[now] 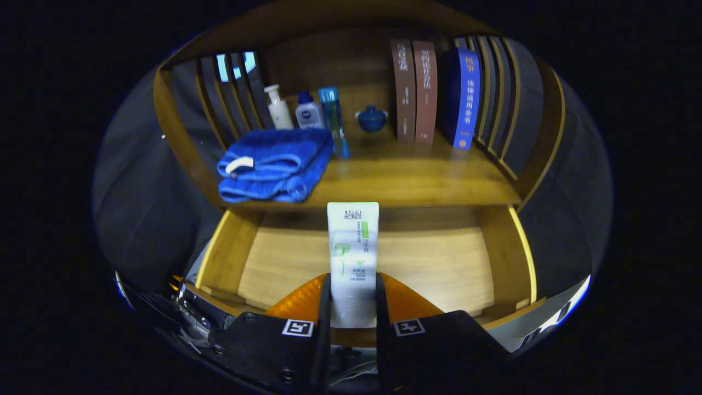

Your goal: Pull open the drawer, take out the items inside it, and place them on the countertop above the cabinet.

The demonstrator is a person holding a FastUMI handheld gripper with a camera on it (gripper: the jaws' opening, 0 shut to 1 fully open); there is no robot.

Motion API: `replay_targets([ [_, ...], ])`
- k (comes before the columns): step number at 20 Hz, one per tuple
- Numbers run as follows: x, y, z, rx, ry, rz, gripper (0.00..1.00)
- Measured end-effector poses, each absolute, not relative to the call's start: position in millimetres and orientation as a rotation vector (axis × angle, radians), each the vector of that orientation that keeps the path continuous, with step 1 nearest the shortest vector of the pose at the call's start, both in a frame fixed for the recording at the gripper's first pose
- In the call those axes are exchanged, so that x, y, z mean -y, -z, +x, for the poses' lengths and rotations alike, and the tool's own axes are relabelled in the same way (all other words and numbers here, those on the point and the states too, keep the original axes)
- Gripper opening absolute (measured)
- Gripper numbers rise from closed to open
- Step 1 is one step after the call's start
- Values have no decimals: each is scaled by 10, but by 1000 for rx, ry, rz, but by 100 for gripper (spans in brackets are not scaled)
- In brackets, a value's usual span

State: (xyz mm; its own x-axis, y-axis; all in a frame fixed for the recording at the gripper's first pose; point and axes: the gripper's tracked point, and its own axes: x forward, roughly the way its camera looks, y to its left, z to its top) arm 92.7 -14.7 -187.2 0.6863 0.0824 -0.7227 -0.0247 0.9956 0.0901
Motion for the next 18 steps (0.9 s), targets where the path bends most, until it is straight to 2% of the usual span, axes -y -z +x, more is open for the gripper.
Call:
replay_targets([
  [4, 211, 1665, 1669, -776, -44, 96, 38],
  [7, 263, 1795, 2210, -803, -11, 91, 38],
  [13, 299, 2325, 2544, -954, 21, 103, 39],
  [16, 357, 2394, 2638, -936, 47, 113, 47],
  [18, 342, 2325, 2631, -926, 38, 108, 74],
])
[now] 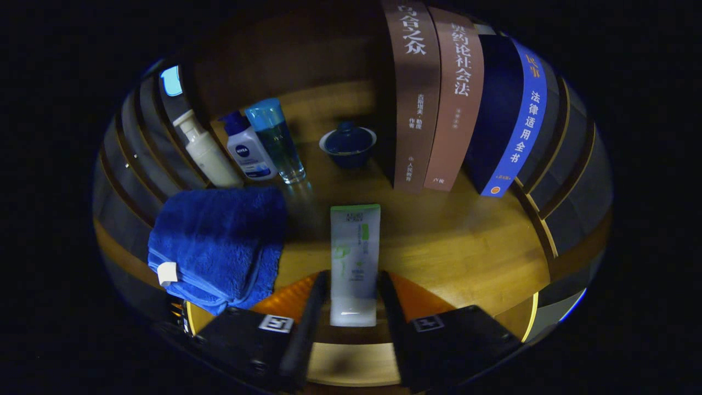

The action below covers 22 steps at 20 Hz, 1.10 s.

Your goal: Pull open the drawer, take out the items inside it, and place them on the countertop above the cabinet.

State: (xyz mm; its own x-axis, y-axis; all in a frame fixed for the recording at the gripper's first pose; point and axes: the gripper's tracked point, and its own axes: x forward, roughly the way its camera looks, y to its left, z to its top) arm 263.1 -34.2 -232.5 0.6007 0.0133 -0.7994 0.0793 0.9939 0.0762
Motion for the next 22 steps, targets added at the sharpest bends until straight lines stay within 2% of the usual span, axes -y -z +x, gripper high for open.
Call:
replay_targets([
  [2, 323, 2287, 2514, -933, 26, 97, 100],
  [6, 245, 2050, 2084, -870, 2, 90, 100],
  [13, 4, 1858, 552, -713, -47, 64, 100],
  [18, -56, 2435, -387, -742, 9, 89, 100],
  [22, 4, 2817, -413, -770, 42, 131, 100],
])
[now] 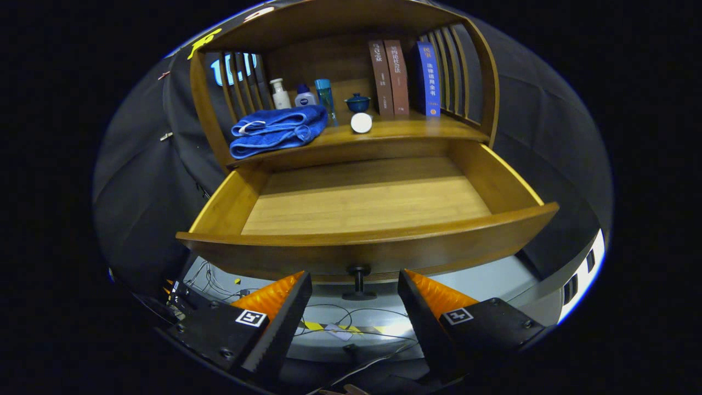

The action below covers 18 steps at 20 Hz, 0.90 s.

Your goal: Pull open the drawer, take out the items inside it, and place them on the countertop above the cabinet.

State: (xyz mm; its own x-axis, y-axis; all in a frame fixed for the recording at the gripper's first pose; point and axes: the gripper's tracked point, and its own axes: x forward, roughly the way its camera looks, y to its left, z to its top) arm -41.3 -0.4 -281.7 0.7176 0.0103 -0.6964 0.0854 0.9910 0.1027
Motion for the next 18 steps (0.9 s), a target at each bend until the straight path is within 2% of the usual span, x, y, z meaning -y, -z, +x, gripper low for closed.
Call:
replay_targets([
  [5, 12, 2844, -259, -714, 39, 114, 100],
  [10, 17, 3073, -222, -749, 43, 122, 100],
  [18, 45, 2978, 589, -676, 25, 112, 100],
])
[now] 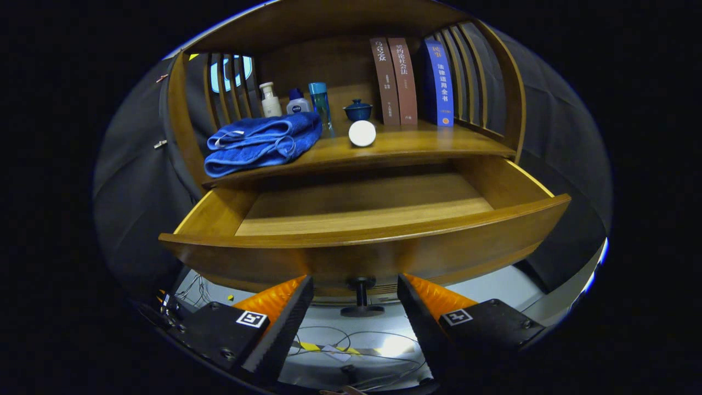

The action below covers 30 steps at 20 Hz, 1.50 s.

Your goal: Pull open the drawer, take out the items inside it, and place them on the countertop above the cabinet.

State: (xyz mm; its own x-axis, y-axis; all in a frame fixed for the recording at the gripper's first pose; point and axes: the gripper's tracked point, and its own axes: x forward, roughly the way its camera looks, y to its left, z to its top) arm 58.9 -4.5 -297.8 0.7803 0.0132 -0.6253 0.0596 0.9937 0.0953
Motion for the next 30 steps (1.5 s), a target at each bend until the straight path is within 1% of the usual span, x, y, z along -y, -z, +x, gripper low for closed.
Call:
replay_targets([
  [8, 66, 3046, 1312, -617, 22, 119, 100],
  [16, 87, 3041, 1607, -590, 30, 122, 100],
  [22, 51, 3015, 1589, -580, 27, 130, 100],
  [27, 56, 2664, 1403, -512, 5, 84, 100],
  [30, 87, 2272, 1180, -441, 2, 89, 100],
])
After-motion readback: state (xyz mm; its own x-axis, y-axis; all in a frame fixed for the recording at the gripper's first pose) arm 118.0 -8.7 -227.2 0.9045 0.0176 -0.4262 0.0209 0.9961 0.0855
